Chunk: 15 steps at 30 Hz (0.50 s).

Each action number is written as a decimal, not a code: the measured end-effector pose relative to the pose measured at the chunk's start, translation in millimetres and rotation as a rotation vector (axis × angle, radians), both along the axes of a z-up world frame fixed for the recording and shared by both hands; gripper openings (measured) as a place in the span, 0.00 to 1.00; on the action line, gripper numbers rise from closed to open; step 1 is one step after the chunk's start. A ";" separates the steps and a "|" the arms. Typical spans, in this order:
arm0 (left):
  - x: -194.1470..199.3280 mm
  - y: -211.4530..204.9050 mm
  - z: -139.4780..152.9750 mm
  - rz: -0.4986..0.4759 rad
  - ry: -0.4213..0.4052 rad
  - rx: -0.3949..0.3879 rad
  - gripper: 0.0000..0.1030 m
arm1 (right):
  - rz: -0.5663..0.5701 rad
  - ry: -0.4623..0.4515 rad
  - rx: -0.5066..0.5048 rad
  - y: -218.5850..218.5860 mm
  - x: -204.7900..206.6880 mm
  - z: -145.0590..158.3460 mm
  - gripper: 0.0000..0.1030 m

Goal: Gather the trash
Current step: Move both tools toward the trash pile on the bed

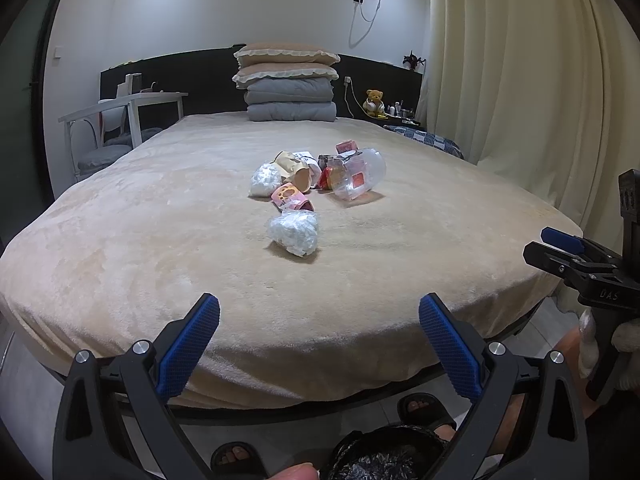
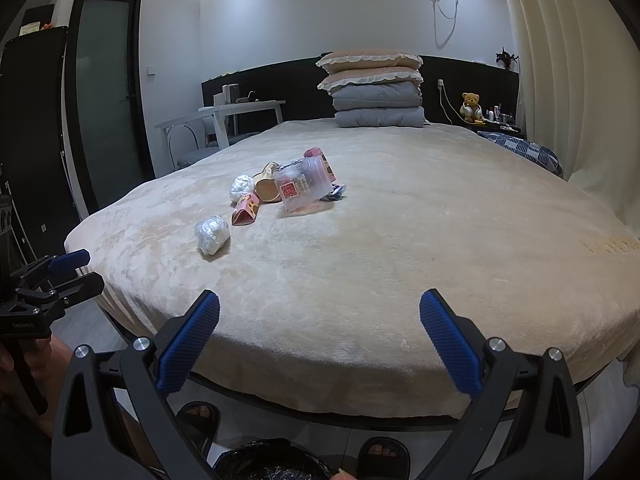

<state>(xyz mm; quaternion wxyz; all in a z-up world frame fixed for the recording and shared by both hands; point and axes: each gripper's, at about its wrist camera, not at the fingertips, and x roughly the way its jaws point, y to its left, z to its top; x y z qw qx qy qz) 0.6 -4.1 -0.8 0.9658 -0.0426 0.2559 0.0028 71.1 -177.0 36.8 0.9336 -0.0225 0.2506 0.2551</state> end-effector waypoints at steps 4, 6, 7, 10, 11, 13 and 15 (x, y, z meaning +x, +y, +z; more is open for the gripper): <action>0.8 -1.9 0.1 -0.009 0.000 0.005 0.94 | 0.003 0.000 -0.006 0.9 0.2 -1.4 0.97; 0.9 -2.0 0.1 -0.011 0.000 0.004 0.94 | 0.002 0.001 -0.006 0.9 0.0 -1.9 0.97; 1.0 -2.1 0.1 -0.012 0.000 0.002 0.94 | 0.002 0.000 -0.005 1.1 0.1 -1.6 0.97; 1.4 -2.1 0.1 -0.013 0.002 0.000 0.94 | 0.003 0.003 -0.005 1.8 0.2 -1.4 0.97; 1.4 -2.3 0.2 -0.015 0.001 -0.002 0.94 | 0.005 0.005 -0.003 2.0 0.3 -1.1 0.97; 1.5 -2.2 0.2 -0.016 0.000 -0.004 0.94 | 0.008 0.007 -0.002 3.7 1.2 -2.0 0.97; 1.6 -2.9 0.4 -0.019 0.000 -0.003 0.94 | 0.010 0.010 0.000 4.0 1.7 -2.4 0.97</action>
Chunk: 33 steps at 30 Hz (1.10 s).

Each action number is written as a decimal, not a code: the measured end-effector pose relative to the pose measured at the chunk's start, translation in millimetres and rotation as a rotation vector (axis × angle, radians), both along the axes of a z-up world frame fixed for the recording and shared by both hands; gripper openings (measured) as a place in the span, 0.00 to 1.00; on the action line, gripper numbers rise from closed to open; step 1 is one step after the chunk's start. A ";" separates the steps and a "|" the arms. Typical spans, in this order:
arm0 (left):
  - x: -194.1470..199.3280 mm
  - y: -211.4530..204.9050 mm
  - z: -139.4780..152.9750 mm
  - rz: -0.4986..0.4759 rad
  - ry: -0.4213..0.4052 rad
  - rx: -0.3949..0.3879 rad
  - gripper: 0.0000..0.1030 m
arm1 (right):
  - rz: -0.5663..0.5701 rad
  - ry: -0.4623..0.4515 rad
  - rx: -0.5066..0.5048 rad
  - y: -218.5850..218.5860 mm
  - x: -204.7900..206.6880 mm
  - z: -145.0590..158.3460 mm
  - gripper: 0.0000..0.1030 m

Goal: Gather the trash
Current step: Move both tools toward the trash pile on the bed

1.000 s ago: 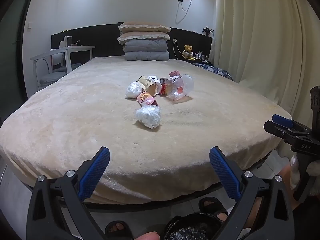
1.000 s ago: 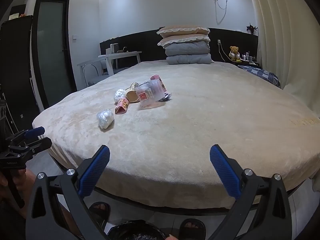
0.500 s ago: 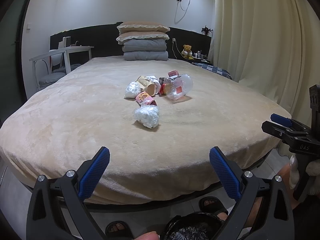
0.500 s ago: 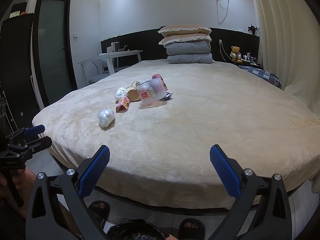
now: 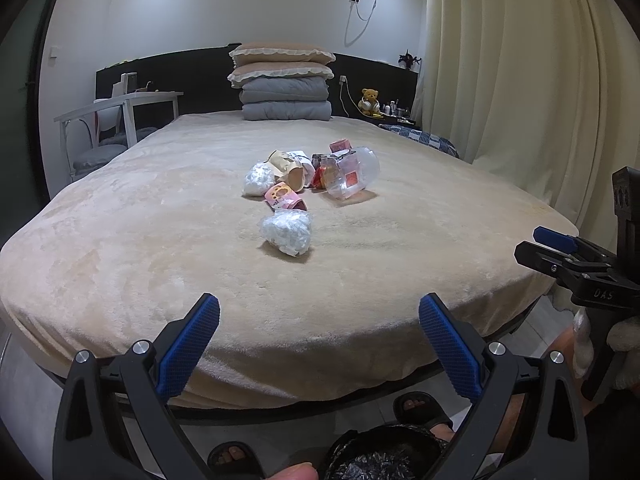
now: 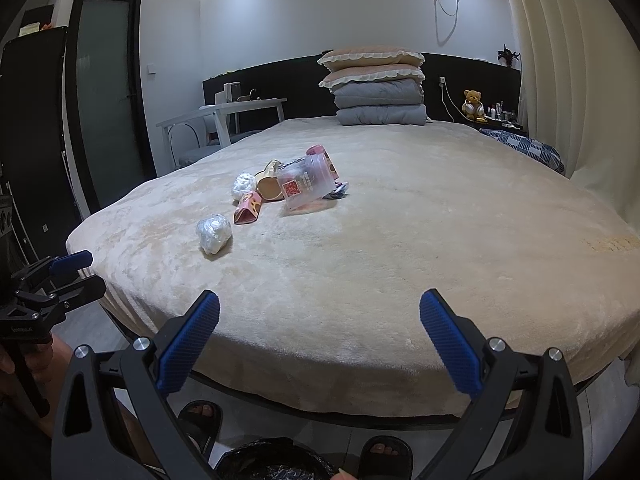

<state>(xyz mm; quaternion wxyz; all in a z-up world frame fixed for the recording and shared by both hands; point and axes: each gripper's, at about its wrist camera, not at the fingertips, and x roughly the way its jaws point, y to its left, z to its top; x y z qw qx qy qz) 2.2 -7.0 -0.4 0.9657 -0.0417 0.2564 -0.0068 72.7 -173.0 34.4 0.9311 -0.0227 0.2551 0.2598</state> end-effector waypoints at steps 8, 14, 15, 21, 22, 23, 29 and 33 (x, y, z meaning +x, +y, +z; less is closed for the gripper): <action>1.3 -3.5 -0.1 -0.016 0.005 -0.001 0.94 | 0.007 0.021 0.018 -0.6 3.0 1.1 0.97; 3.5 -6.3 -1.0 -0.033 0.014 -0.004 0.94 | 0.011 0.032 0.025 -3.7 5.2 3.5 0.97; 3.8 -6.6 -1.3 -0.035 0.017 -0.005 0.94 | 0.011 0.033 0.026 -4.2 5.5 3.7 0.97; 7.3 -6.9 -1.6 -0.035 0.026 -0.010 0.94 | 0.007 0.029 0.032 -3.6 8.0 4.5 0.97; 7.7 -6.9 -1.6 -0.037 0.027 -0.011 0.94 | 0.000 0.021 0.030 -3.7 7.8 5.6 0.97; 7.8 -6.5 -1.2 -0.038 0.027 -0.012 0.94 | -0.002 0.019 0.028 -3.2 8.8 6.7 0.97; 13.6 -1.0 -2.6 -0.028 0.044 -0.043 0.94 | -0.008 0.050 0.048 -4.5 17.1 8.3 0.97; 18.5 2.6 -0.3 -0.033 0.034 -0.068 0.94 | -0.022 0.054 0.048 -4.1 25.3 9.5 0.97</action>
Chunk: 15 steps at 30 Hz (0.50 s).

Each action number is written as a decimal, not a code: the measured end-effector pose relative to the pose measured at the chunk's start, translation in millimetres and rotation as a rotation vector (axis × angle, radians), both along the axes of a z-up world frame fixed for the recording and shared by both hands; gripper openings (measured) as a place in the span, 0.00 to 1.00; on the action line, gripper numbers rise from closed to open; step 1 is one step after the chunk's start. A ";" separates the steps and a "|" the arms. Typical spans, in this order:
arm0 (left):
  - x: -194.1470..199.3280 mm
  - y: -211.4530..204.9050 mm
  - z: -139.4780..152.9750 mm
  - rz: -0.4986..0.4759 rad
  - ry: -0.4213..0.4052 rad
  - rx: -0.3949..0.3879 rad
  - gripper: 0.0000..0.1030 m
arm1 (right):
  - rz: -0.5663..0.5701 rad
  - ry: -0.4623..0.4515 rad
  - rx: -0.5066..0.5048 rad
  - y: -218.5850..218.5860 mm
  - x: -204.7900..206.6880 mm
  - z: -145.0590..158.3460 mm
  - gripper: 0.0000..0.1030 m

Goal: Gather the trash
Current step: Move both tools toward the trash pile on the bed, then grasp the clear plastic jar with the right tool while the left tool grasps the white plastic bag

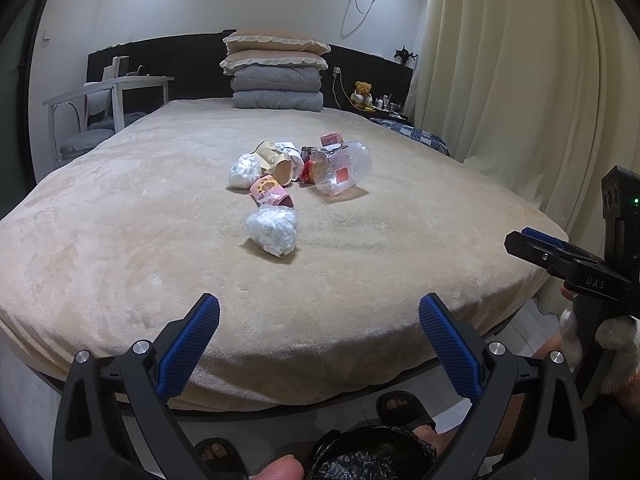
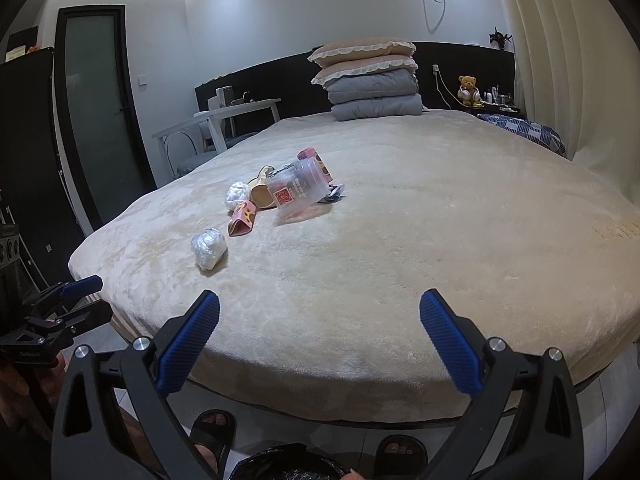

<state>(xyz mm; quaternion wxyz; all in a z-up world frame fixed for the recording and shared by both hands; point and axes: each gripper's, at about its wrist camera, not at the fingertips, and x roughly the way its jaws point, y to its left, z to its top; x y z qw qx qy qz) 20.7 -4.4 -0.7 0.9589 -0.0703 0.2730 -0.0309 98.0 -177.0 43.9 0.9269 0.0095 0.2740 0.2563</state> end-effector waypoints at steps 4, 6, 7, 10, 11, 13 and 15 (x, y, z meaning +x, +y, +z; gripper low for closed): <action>7.4 3.8 2.2 0.004 -0.003 -0.014 0.94 | 0.004 0.019 0.008 0.7 11.6 0.2 0.97; 11.5 5.7 2.6 0.006 -0.004 -0.014 0.94 | 0.003 0.020 0.008 2.2 17.6 0.9 0.97; 13.6 6.6 2.8 0.007 -0.003 -0.014 0.94 | 0.004 0.021 0.008 3.2 20.1 0.9 0.97; 19.9 9.6 2.9 0.014 -0.001 -0.013 0.94 | 0.013 0.023 0.003 7.8 28.5 1.7 0.97; 22.0 11.1 3.1 0.020 -0.001 -0.014 0.94 | 0.016 0.020 0.001 9.7 31.4 2.3 0.97; 27.5 13.2 3.5 0.020 0.000 -0.014 0.94 | 0.026 0.010 -0.006 14.2 37.7 3.6 0.97; 33.8 15.3 4.7 0.029 0.000 0.000 0.94 | 0.037 0.002 -0.010 19.8 45.5 5.3 0.97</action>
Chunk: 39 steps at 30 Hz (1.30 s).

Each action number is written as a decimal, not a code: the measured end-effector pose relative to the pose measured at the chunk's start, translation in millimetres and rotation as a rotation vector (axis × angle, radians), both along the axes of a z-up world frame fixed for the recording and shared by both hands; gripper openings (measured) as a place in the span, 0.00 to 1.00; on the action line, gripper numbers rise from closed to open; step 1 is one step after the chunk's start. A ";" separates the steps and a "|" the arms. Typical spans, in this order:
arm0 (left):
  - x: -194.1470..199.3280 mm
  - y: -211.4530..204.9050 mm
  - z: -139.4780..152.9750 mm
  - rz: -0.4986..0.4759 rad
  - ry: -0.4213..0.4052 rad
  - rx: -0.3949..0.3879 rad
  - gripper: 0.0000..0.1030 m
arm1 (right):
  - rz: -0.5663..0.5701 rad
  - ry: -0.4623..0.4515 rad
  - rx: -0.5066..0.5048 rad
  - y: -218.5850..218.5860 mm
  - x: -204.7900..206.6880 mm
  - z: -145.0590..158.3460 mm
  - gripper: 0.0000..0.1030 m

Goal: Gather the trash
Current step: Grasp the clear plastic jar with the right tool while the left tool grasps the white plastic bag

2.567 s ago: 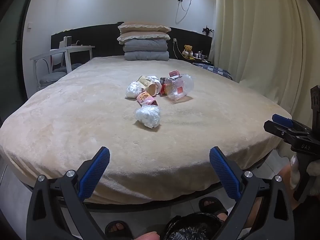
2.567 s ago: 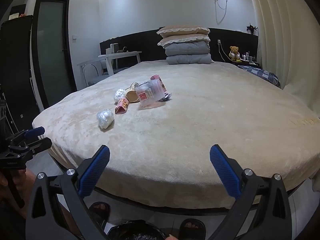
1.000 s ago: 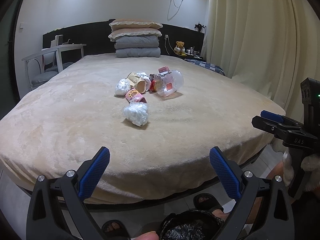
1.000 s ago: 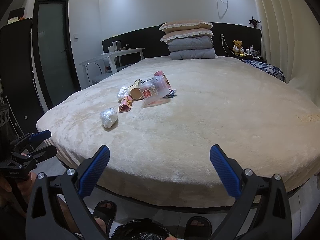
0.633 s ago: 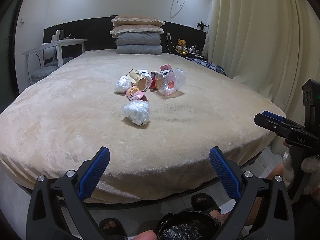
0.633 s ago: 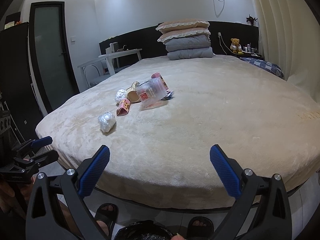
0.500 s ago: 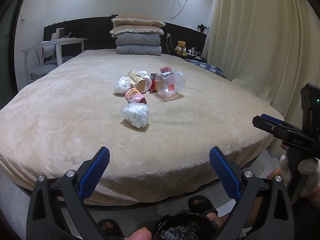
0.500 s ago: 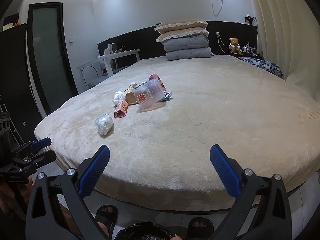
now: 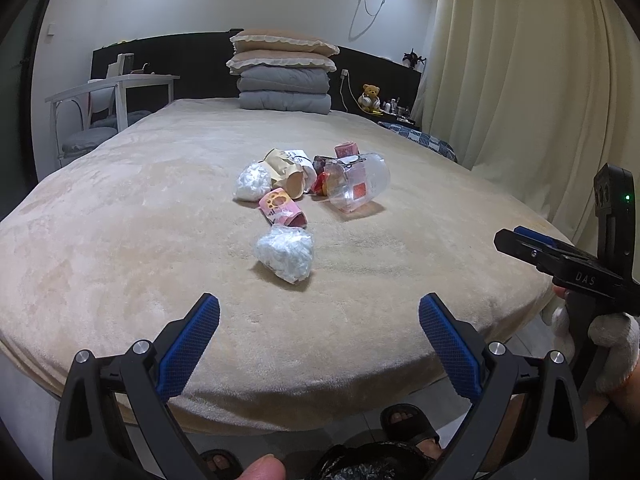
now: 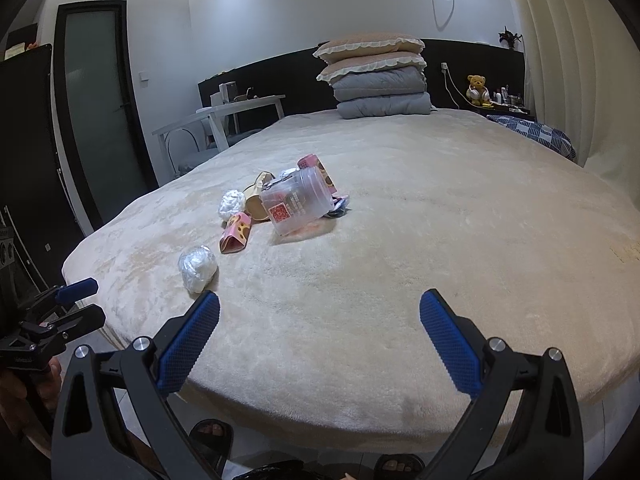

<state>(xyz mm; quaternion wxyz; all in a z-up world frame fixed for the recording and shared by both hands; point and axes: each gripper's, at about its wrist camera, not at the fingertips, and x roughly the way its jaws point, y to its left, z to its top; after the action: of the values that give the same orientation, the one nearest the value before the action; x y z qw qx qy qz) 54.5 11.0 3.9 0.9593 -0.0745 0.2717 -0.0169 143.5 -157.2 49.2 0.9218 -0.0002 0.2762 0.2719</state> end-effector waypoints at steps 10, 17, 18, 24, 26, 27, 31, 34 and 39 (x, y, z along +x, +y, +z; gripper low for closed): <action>36.0 12.2 -1.8 0.013 0.024 0.046 0.94 | 0.084 -0.027 -0.040 47.1 48.5 5.3 0.97; 65.2 19.8 -8.2 -0.006 0.045 0.070 0.94 | 0.087 -0.015 -0.057 78.7 90.9 6.7 0.97; 70.4 20.4 -10.2 -0.008 0.054 0.083 0.94 | 0.081 -0.014 -0.064 83.0 96.6 6.2 0.97; 98.3 26.1 -18.9 -0.034 0.092 0.094 0.94 | 0.079 0.019 -0.110 110.8 127.9 -4.7 0.97; 105.3 26.3 -21.6 -0.043 0.097 0.105 0.94 | 0.081 0.024 -0.121 119.1 135.4 -9.4 0.97; 108.3 26.1 -23.5 -0.057 0.107 0.102 0.94 | 0.080 0.023 -0.129 123.0 138.8 -10.8 0.97; 118.4 24.6 -28.7 -0.081 0.132 0.102 0.94 | 0.068 0.031 -0.154 134.0 151.1 -15.6 0.97; 121.1 24.7 -30.9 -0.068 0.142 0.102 0.94 | 0.061 0.041 -0.161 138.0 158.8 -17.8 0.97; 124.7 21.6 -32.4 -0.071 0.152 0.102 0.93 | 0.062 0.047 -0.172 142.8 162.2 -20.8 0.80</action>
<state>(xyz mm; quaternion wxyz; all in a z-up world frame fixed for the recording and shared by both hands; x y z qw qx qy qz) 179.2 32.6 -28.4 0.9373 -0.0172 0.3466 -0.0313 305.7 -14.4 28.4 0.9028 -0.0813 0.3202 0.2753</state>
